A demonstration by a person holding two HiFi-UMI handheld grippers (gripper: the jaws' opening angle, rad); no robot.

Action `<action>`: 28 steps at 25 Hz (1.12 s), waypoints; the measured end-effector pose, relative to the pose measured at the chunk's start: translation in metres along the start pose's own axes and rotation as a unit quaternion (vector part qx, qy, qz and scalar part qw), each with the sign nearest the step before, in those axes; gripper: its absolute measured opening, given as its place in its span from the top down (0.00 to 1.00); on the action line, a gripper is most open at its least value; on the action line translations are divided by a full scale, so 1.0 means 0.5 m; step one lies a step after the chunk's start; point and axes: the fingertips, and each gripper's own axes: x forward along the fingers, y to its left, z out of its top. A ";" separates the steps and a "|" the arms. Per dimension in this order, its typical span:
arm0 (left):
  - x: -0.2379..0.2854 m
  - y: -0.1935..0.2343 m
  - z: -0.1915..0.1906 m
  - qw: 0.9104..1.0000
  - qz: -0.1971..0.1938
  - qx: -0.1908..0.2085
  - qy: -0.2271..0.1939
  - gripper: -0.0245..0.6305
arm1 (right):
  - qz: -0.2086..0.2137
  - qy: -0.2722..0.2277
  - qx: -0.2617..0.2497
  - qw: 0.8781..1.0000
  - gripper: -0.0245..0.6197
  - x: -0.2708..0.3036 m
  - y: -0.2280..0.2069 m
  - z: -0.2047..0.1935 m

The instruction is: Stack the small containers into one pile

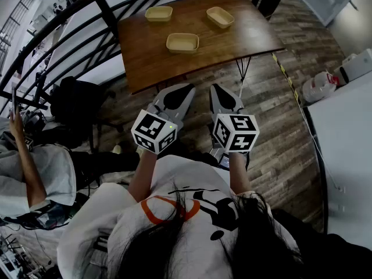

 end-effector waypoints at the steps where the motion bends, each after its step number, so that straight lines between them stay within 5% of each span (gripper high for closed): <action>1: 0.000 0.001 0.000 1.000 0.001 0.000 0.000 0.96 | 0.001 0.001 0.000 1.000 0.93 0.001 0.001 -0.001; 18: -0.006 0.038 -0.032 0.999 0.042 0.000 0.016 0.96 | 0.019 0.019 -0.008 1.000 0.93 0.026 -0.012 -0.044; 28: -0.002 0.158 -0.048 0.997 0.073 -0.016 0.022 0.96 | 0.039 0.043 -0.016 0.998 0.92 0.141 0.003 -0.041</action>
